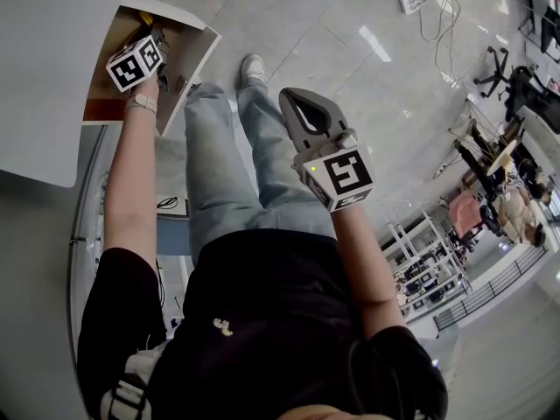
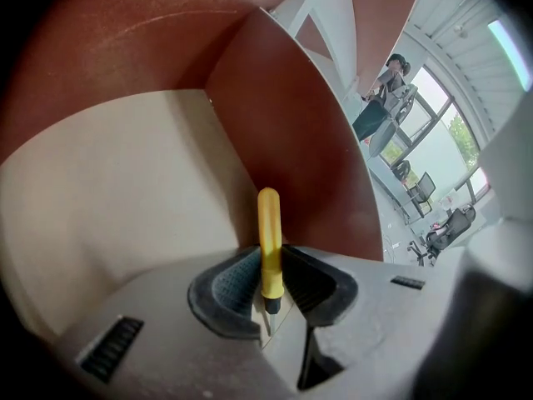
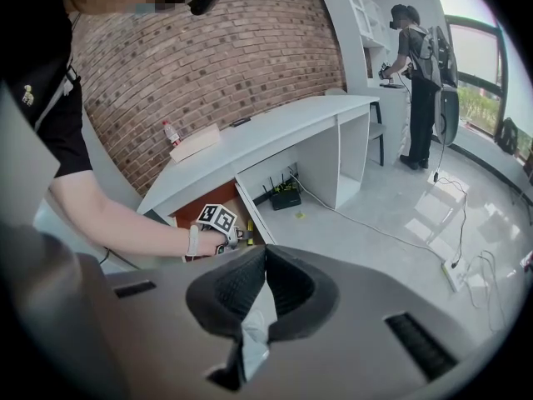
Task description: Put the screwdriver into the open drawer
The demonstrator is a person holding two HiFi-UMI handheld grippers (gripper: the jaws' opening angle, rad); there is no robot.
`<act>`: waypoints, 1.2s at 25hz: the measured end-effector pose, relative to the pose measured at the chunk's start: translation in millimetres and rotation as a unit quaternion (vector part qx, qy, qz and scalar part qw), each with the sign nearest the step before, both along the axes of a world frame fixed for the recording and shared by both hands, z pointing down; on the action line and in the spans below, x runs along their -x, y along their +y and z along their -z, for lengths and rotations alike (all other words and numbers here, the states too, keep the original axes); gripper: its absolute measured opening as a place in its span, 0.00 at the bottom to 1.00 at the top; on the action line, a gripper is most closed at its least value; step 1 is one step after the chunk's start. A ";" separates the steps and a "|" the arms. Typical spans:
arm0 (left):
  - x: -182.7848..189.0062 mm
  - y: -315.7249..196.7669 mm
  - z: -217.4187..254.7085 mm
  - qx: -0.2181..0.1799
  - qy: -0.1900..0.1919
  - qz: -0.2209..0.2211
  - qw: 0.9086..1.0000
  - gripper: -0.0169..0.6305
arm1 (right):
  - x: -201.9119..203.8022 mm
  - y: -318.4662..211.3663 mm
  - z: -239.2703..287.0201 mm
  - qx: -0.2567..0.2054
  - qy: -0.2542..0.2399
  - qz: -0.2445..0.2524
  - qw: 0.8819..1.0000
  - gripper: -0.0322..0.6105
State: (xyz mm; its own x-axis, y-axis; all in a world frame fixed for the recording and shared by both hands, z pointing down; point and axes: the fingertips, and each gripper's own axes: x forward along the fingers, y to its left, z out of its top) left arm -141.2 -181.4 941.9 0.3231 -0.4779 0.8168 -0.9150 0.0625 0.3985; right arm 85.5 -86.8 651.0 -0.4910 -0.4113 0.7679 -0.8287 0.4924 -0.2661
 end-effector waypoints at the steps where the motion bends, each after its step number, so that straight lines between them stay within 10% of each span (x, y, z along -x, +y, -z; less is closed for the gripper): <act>1: -0.3 0.1 -0.7 0.002 0.000 0.002 1.000 0.15 | -1.1 -0.2 -0.6 0.000 -0.001 -0.001 1.000 0.07; 17: -9.8 8.2 12.8 -0.001 -0.001 -0.024 1.000 0.16 | 1.3 0.6 5.3 -0.010 -0.016 -0.003 1.000 0.07; 30: -17.1 34.3 142.9 -0.041 -0.054 -0.076 0.995 0.03 | 11.5 2.8 85.4 -0.063 -0.038 -0.001 0.997 0.07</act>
State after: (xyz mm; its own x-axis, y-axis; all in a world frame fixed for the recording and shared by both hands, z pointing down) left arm -124.1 -147.1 799.0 0.3097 -0.4969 0.8107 -0.9490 -0.1084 0.2961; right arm 74.0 -84.0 565.6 -0.5448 -0.5030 0.6710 -0.8092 0.5251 -0.2634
